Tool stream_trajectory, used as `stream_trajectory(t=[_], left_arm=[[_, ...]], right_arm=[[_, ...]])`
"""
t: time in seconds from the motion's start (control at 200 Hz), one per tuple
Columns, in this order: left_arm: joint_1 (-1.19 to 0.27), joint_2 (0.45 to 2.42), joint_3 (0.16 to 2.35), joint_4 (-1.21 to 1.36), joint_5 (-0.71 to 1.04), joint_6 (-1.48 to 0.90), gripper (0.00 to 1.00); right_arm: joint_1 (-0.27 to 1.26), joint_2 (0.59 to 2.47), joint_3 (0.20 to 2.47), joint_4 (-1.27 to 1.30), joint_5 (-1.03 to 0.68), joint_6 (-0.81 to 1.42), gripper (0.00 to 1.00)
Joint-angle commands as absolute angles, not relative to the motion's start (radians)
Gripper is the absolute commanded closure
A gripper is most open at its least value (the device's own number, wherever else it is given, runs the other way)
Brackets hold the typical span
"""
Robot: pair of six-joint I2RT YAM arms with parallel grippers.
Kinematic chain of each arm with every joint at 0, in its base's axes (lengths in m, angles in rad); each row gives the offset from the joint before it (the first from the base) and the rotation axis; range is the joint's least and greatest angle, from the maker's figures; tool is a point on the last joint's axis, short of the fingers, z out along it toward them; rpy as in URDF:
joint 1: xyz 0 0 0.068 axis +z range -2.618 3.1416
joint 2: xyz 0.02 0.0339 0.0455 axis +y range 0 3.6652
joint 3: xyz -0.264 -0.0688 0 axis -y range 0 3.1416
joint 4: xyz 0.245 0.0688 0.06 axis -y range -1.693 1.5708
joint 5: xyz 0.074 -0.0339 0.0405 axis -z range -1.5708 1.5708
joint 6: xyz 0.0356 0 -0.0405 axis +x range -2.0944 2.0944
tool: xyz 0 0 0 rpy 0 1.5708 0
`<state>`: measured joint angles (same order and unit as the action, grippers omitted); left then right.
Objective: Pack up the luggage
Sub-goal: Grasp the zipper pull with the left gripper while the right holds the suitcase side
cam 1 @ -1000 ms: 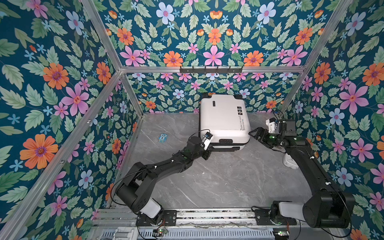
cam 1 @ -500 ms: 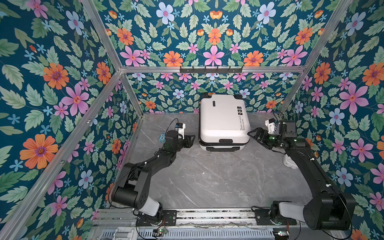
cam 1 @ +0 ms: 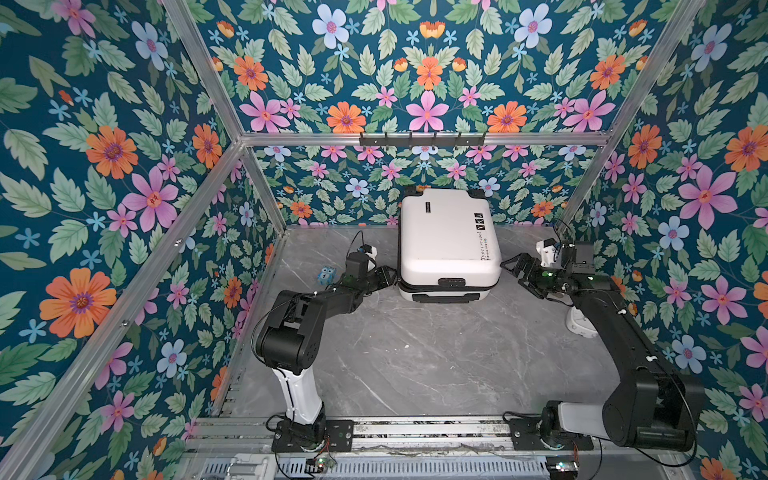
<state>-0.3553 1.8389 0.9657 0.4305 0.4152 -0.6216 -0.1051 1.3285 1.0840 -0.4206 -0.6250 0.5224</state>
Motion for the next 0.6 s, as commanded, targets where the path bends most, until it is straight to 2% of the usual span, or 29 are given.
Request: stream_trajectory(t=[0.0,0.36,0.595], left_arm=[[-0.395,1.839,0.965,0.428,0.438,-0.598,0.55],[-0.529,1.840,0.997,0.433,0.443,-0.529,0.55],[-0.522,1.739,0.866,0.371,0.436,-0.425,0.70]], right_arm=[[-0.118,1.353,1.109,-0.357,-0.678,0.557,0.04],[-0.123,1.402,1.164,-0.406,-0.657,0.512,0.04],[-0.140,1.374,1.173,-0.453,-0.634,0.480,0.04]])
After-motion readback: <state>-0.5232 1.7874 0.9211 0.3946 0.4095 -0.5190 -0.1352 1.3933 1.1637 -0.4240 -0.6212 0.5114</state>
